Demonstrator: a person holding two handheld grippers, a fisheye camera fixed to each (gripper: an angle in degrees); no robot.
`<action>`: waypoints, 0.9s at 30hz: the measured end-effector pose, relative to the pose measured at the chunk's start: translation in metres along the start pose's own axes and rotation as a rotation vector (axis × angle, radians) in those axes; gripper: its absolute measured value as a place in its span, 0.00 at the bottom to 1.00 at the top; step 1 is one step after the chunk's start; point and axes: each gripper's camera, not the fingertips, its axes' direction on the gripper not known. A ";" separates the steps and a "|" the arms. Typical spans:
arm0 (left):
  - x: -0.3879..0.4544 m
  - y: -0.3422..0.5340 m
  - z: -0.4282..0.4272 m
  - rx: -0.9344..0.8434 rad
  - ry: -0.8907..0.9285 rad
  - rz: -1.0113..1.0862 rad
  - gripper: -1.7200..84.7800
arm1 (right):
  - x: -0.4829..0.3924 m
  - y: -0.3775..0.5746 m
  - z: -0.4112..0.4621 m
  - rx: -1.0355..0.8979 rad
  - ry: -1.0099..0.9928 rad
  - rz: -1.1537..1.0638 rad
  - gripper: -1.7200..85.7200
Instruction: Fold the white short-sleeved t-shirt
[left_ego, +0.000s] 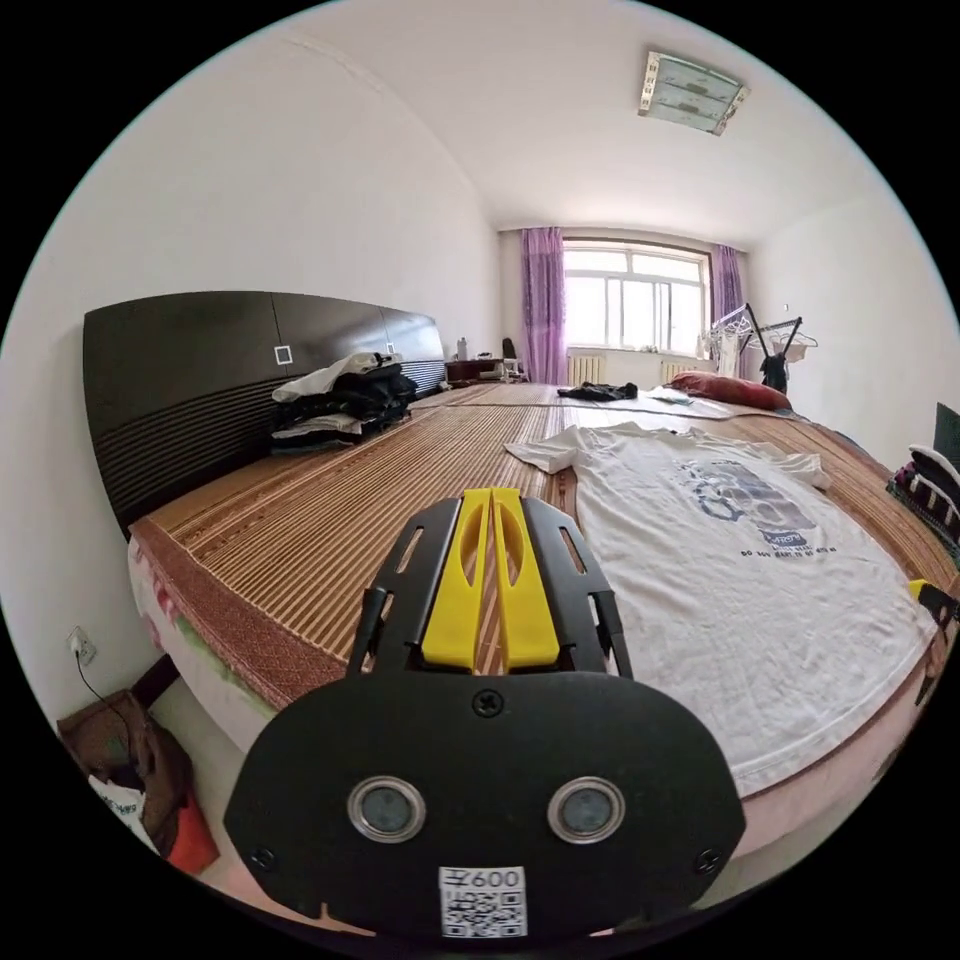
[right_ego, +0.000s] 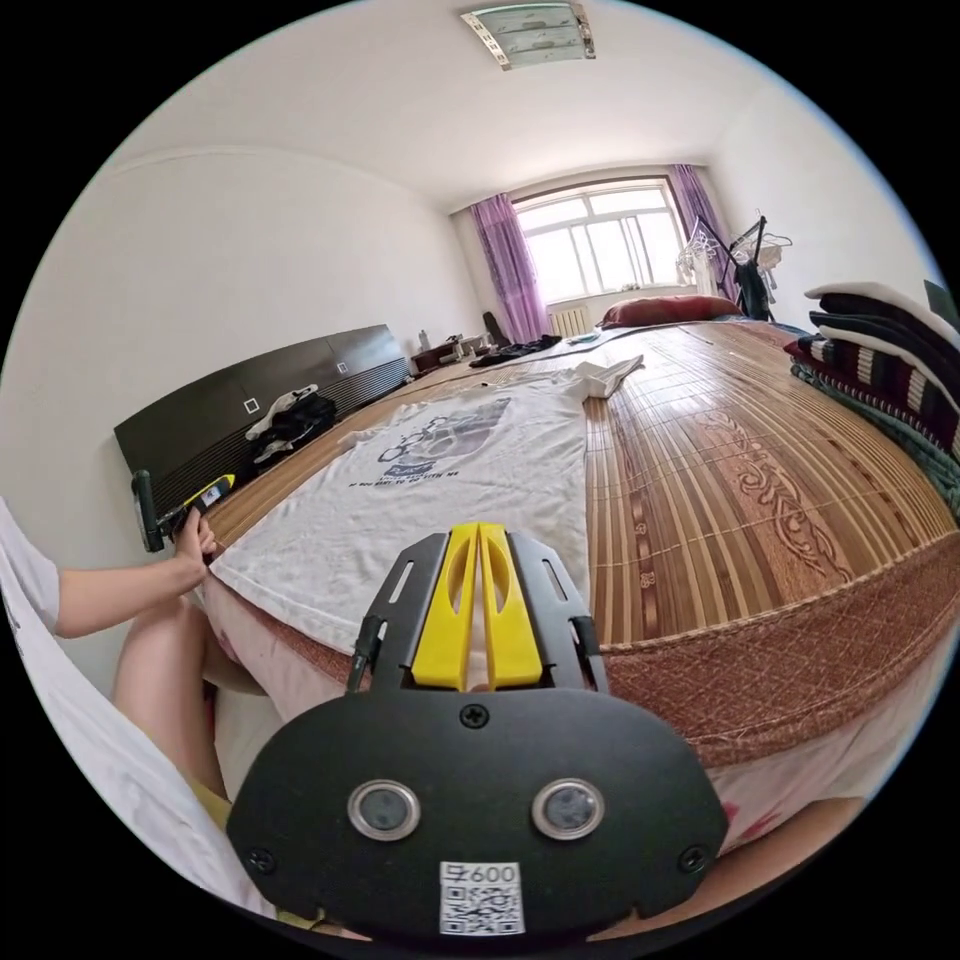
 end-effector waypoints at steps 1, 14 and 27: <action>0.007 -0.002 -0.010 0.030 0.004 0.025 0.03 | -0.003 -0.002 -0.001 0.003 0.032 0.005 0.01; 0.103 0.047 -0.045 -0.043 0.357 -0.064 0.04 | -0.046 0.034 0.003 -0.015 0.199 -0.082 0.01; 0.113 0.105 -0.019 -0.167 0.230 -0.016 0.02 | -0.084 0.102 -0.004 0.237 0.362 -0.116 0.01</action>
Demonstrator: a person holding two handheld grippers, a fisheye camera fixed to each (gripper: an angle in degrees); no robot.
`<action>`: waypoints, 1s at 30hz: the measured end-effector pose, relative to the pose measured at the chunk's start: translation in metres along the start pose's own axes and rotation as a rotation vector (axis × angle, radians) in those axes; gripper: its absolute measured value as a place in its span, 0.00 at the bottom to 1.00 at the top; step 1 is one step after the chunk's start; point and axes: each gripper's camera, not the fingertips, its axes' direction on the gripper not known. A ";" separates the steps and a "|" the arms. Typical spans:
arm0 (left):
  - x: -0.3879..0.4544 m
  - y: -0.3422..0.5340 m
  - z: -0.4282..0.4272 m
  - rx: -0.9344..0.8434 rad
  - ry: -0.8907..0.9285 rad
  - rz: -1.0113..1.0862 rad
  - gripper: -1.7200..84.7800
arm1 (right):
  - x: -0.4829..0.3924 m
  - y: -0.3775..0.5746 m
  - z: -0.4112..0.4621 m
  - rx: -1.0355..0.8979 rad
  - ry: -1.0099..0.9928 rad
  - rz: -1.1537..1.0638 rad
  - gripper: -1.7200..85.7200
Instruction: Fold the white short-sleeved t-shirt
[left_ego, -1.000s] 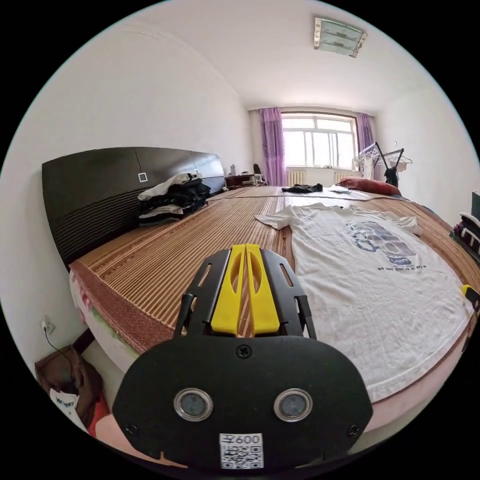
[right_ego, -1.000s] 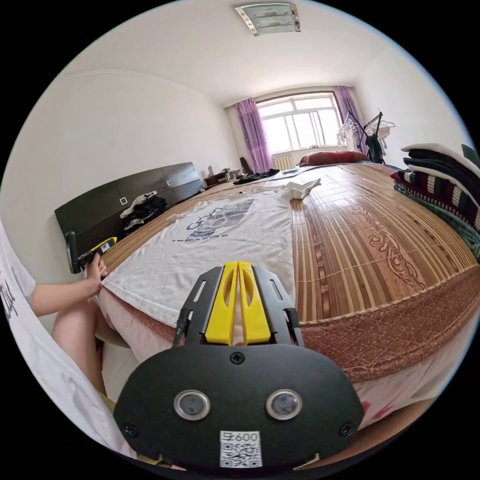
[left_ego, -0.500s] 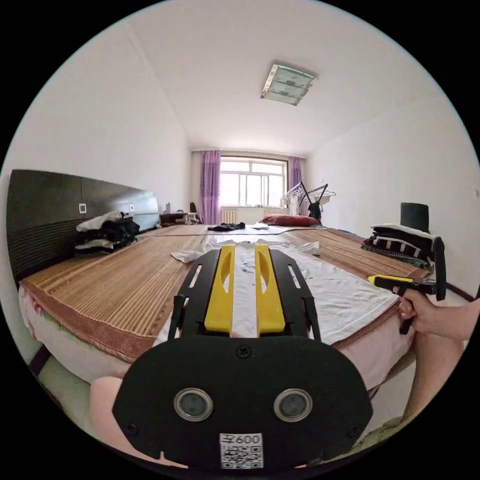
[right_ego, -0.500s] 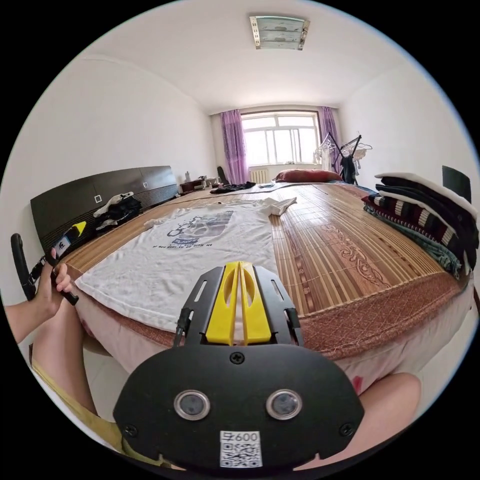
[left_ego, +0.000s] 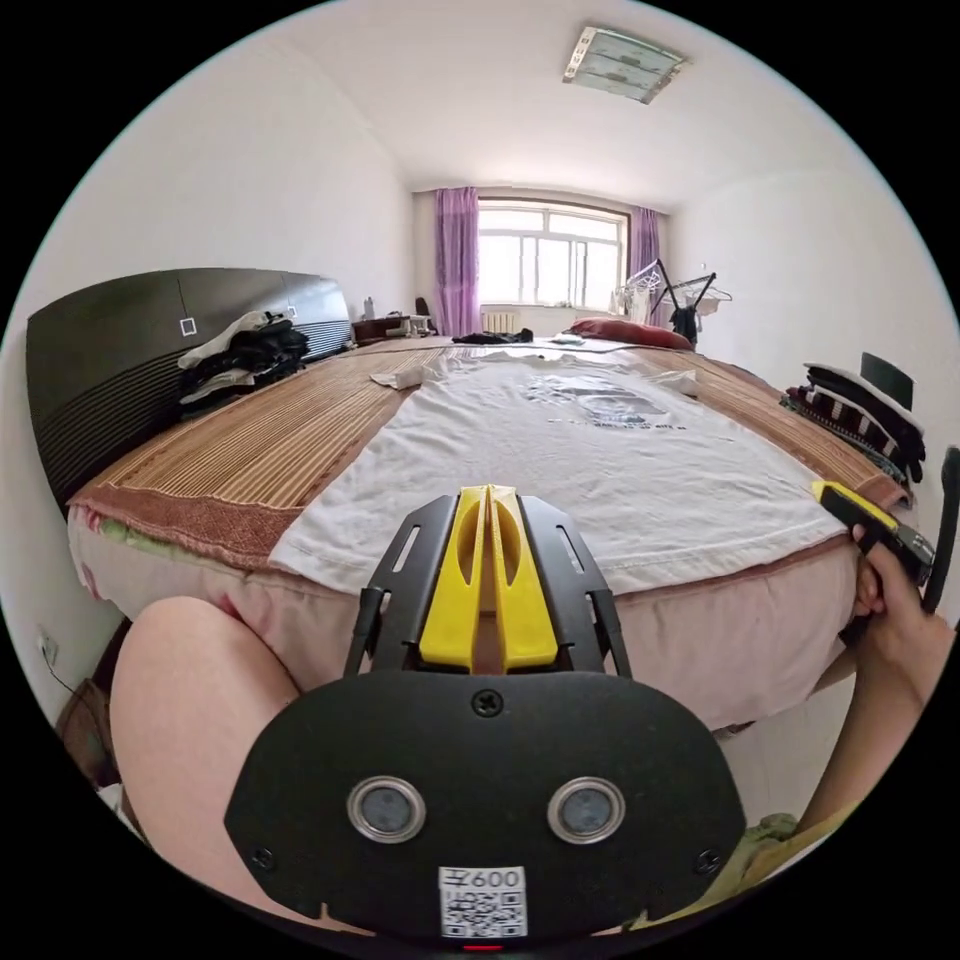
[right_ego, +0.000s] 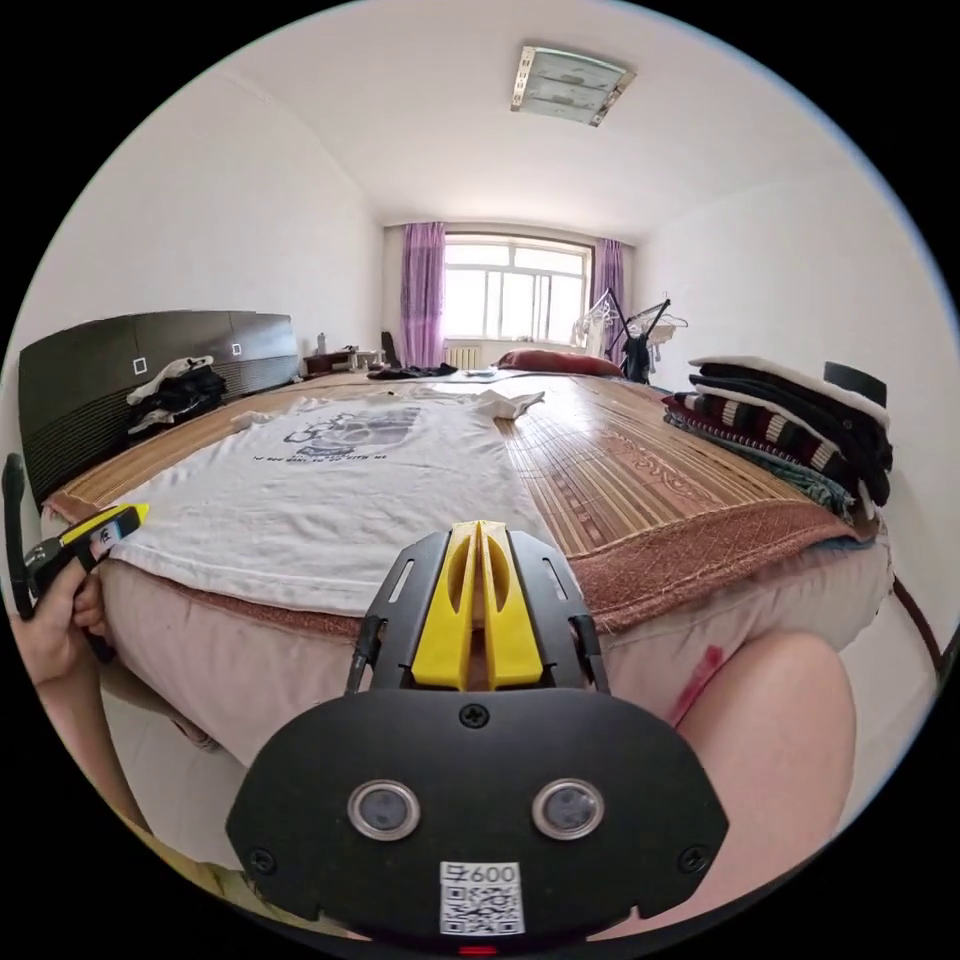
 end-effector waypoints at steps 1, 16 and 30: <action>0.003 0.004 0.000 0.018 -0.012 0.031 0.02 | 0.004 0.005 -0.003 0.021 -0.022 0.028 0.01; 0.006 0.019 0.010 0.096 -0.045 0.003 0.02 | 0.001 0.028 -0.012 0.055 -0.038 0.034 0.01; -0.001 0.021 0.021 0.108 -0.017 -0.028 0.02 | -0.006 0.044 -0.016 0.092 -0.004 0.034 0.01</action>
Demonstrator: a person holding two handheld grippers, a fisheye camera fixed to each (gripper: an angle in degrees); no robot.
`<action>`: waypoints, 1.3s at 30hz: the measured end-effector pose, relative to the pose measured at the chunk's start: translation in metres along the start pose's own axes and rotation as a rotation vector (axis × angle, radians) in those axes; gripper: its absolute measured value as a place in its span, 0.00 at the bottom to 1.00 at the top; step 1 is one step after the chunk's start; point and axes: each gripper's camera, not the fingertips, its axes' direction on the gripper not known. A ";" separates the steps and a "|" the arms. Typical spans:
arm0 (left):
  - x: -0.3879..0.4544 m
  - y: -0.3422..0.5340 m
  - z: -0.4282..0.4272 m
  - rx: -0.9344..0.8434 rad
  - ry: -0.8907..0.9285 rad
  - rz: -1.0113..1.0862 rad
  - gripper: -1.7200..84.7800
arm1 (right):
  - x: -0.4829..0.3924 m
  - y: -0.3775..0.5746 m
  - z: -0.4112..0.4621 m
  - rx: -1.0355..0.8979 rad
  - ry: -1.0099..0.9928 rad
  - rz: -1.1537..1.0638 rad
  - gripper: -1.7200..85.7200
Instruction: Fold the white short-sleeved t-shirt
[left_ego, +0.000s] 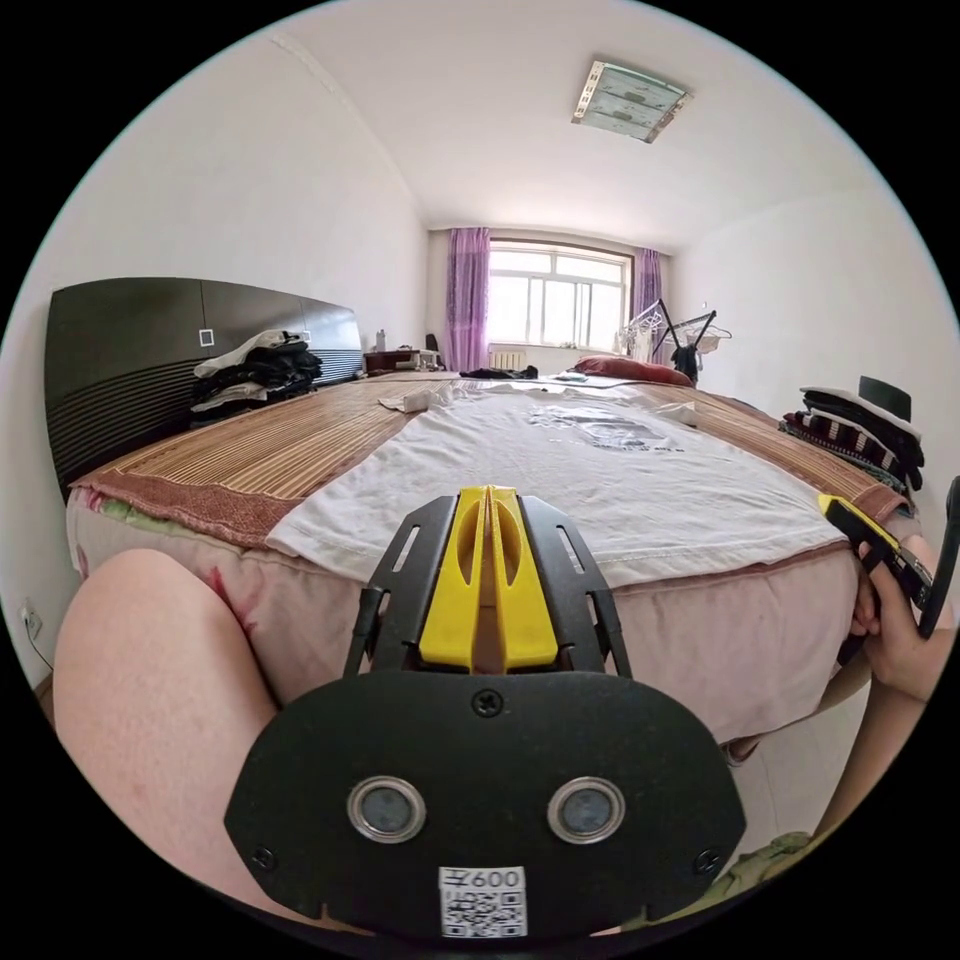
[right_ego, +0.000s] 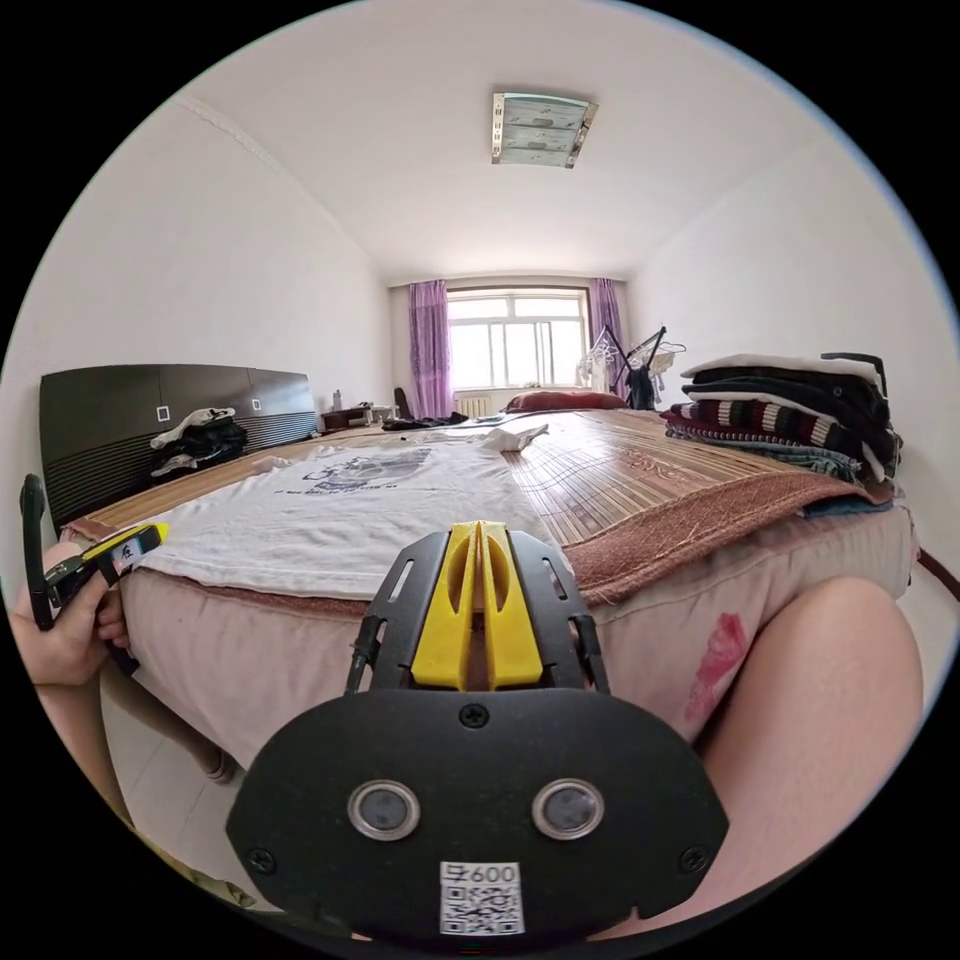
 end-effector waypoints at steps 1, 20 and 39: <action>0.000 0.000 0.001 0.002 -0.001 0.000 0.02 | -0.002 0.001 0.000 0.001 0.009 -0.004 0.01; -0.005 -0.001 0.012 0.000 0.016 -0.033 0.02 | 0.009 0.016 -0.005 0.044 -0.018 0.024 0.01; -0.008 0.001 0.014 0.015 0.026 -0.060 0.02 | 0.017 0.022 -0.002 0.054 -0.034 0.034 0.01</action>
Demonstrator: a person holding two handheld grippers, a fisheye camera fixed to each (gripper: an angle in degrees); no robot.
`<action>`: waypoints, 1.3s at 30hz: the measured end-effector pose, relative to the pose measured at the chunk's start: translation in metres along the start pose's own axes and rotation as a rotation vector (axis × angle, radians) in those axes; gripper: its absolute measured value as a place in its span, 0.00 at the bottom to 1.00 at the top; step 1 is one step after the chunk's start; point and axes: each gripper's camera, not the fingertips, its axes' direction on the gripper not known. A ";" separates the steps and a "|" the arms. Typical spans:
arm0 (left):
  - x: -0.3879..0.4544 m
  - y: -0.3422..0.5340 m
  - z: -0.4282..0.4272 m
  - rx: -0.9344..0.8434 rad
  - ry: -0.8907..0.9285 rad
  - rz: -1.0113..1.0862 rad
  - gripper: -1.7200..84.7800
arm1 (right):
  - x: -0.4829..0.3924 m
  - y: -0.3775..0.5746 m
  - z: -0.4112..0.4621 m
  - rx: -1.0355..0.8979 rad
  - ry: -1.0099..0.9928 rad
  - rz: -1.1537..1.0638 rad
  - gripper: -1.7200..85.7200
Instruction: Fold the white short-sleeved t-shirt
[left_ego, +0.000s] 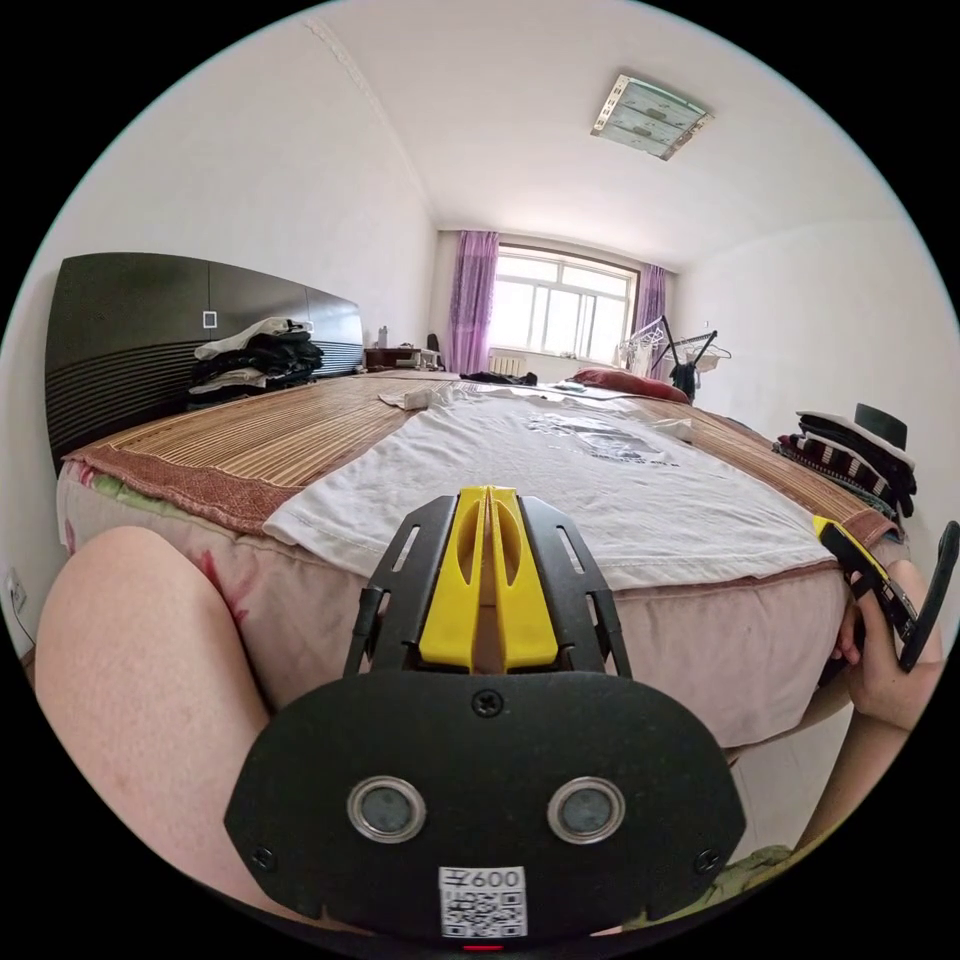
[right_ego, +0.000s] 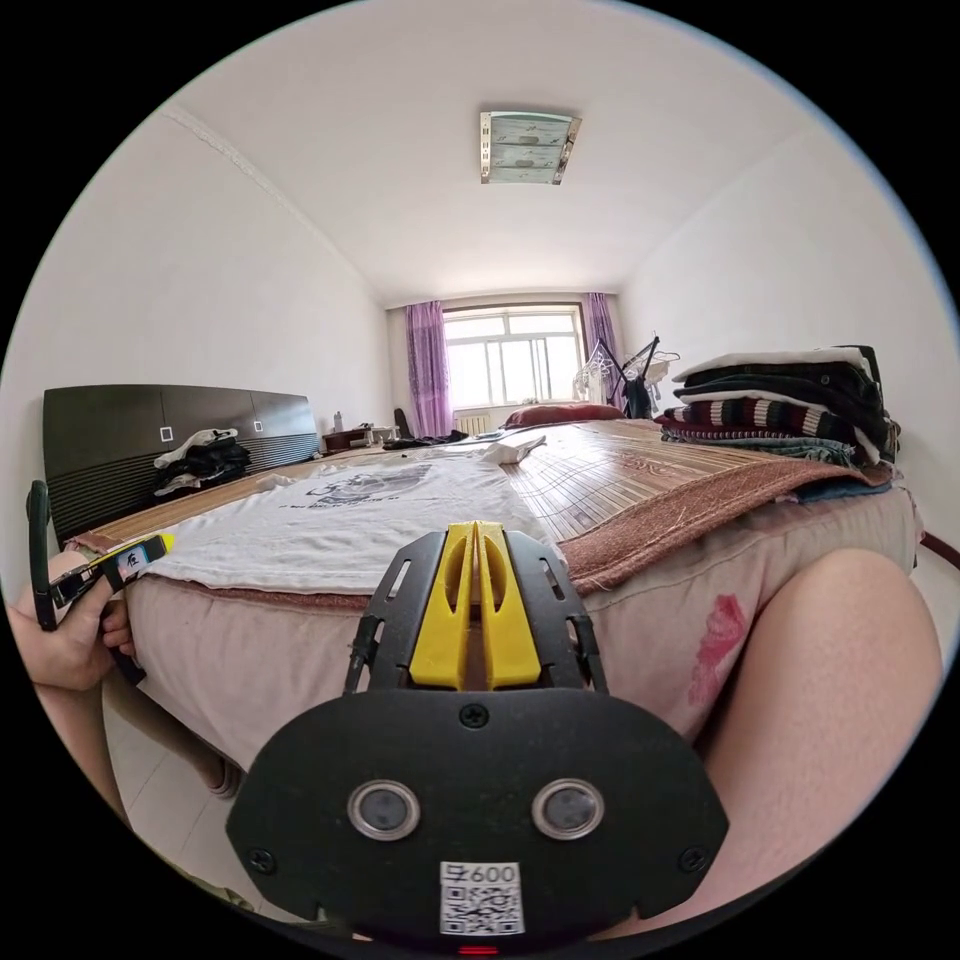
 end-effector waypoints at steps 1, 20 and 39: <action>0.000 0.000 0.000 0.001 0.000 0.000 0.02 | 0.000 0.000 0.000 0.000 0.000 0.000 0.01; -0.001 0.002 -0.004 0.008 -0.004 0.000 0.02 | 0.002 0.004 0.004 0.005 0.001 -0.001 0.01; -0.007 0.002 -0.012 0.006 -0.007 0.002 0.02 | 0.003 0.005 0.006 0.003 0.002 -0.001 0.01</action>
